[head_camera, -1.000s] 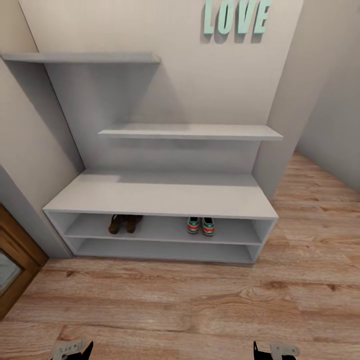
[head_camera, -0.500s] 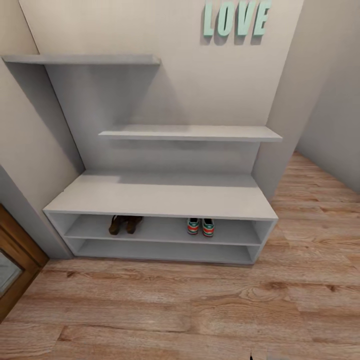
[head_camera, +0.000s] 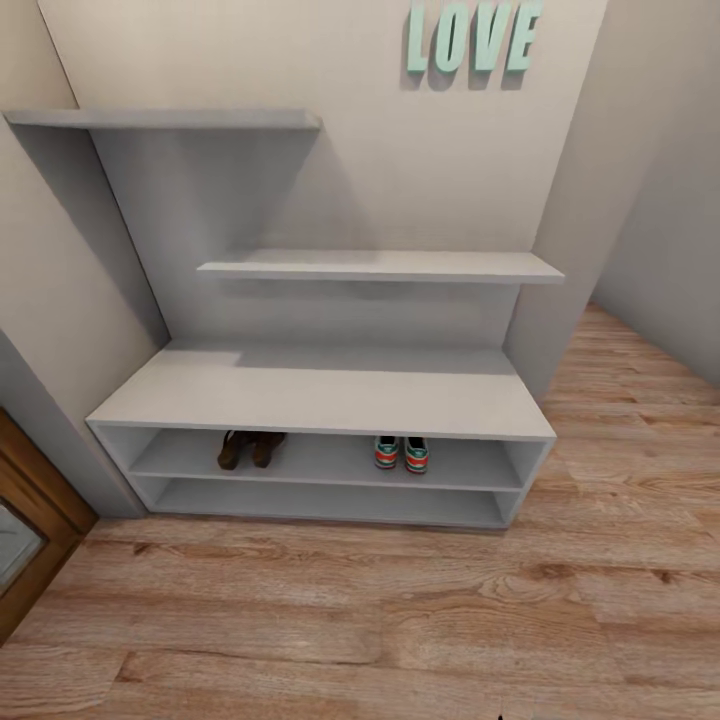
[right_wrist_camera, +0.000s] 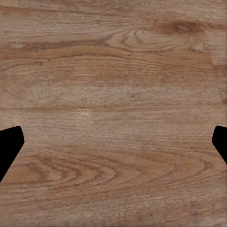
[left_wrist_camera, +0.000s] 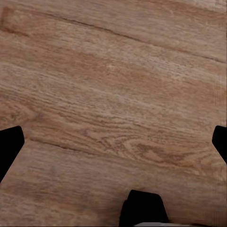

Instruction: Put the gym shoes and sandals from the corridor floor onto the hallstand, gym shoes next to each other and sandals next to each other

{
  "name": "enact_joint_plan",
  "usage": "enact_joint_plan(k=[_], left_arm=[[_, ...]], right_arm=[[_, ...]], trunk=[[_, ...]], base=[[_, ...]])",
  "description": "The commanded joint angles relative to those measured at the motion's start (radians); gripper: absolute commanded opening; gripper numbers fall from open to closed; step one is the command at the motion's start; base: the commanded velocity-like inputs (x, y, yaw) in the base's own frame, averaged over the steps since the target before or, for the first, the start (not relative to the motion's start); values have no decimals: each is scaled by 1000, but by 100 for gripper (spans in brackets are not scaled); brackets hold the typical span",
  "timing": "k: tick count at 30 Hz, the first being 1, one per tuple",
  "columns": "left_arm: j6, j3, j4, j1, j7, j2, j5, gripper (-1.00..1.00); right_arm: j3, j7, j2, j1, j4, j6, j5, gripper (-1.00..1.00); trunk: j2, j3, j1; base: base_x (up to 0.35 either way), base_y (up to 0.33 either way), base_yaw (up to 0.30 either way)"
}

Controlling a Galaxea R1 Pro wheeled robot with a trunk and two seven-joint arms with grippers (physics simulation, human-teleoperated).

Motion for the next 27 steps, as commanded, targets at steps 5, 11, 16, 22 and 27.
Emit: enact_joint_plan(k=[5, 11, 16, 22, 27], left_arm=[[1, 9, 11, 20, 76, -6, -8, 100], [3, 12, 38, 39, 174, -11, -5, 100], [4, 12, 61, 48, 187, -12, -4, 100], [2, 12, 102, 57, 192, -12, -4, 100], [2, 12, 111, 59, 192, -14, -4, 100]], right_arm=[[10, -1, 2, 1, 0, -3, -12, 100], [9, 0, 2, 2, 0, -3, -13, 100], [9, 0, 2, 2, 0, -3, -13, 100], [9, 0, 2, 2, 0, -3, -13, 100], [9, 0, 2, 2, 0, -3, -13, 100]], trunk=[[0, -1, 0], [0, -1, 0], [0, -1, 0], [0, -1, 0], [0, -1, 0]], base=[[0, 0, 0], [0, 0, 0], [0, 0, 0], [0, 0, 0], [0, 0, 0]])
